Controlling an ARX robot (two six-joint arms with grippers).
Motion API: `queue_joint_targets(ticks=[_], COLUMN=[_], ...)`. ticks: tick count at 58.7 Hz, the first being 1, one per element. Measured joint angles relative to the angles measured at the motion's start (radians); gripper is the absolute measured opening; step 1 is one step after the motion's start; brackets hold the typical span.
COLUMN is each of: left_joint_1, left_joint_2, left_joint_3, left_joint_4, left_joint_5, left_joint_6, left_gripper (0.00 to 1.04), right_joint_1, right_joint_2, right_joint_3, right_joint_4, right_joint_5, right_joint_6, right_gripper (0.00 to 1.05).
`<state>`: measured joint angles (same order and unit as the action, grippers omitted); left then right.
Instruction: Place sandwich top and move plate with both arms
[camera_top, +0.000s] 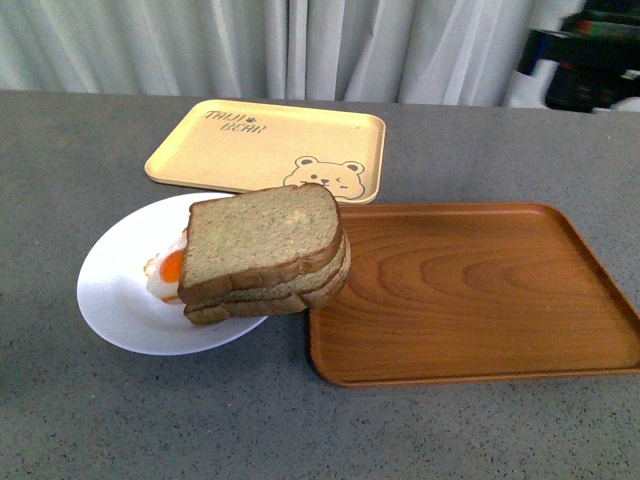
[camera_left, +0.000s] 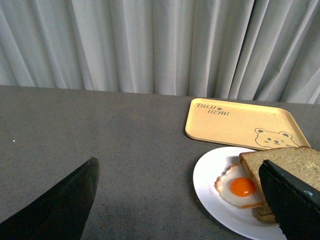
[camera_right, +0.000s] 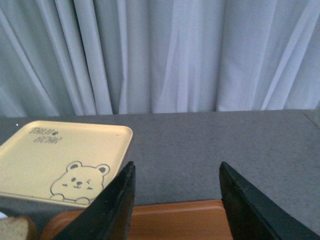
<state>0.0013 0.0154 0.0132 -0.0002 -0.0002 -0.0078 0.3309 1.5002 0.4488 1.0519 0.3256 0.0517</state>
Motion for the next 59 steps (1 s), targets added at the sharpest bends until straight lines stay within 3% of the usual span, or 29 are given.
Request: queue_joint_targets(ticks=[15,31,47,50,59], left_joint_1=[0.0,0.0,0.0,0.0,0.0], left_joint_2=[0.0,0.0,0.0,0.0,0.0], left_joint_3=[0.0,0.0,0.0,0.0,0.0], left_joint_4=[0.0,0.0,0.0,0.0,0.0], left_joint_5=[0.0,0.0,0.0,0.0,0.0], left_joint_6=[0.0,0.0,0.0,0.0,0.0], left_gripper=[0.96,0.96,0.96,0.96,0.96], right_joint_1=[-0.102,-0.183,-0.243,-0.302,-0.327], right_joint_2=[-0.196,-0.336,-0.58,-0.65,-0.784], right_joint_3=[-0.196,-0.341,-0.408,-0.421,-0.426], right_joint_4=[-0.013,-0.02,-0.192,-0.248,-0.362], right_joint_5=[-0.109,-0.185,-0.243,-0.317,-0.325], right_joint_6=[-0.045,-0.045,-0.045,-0.046,-0.046], right_gripper=[0.02,0.02,0.02,0.02,0.02])
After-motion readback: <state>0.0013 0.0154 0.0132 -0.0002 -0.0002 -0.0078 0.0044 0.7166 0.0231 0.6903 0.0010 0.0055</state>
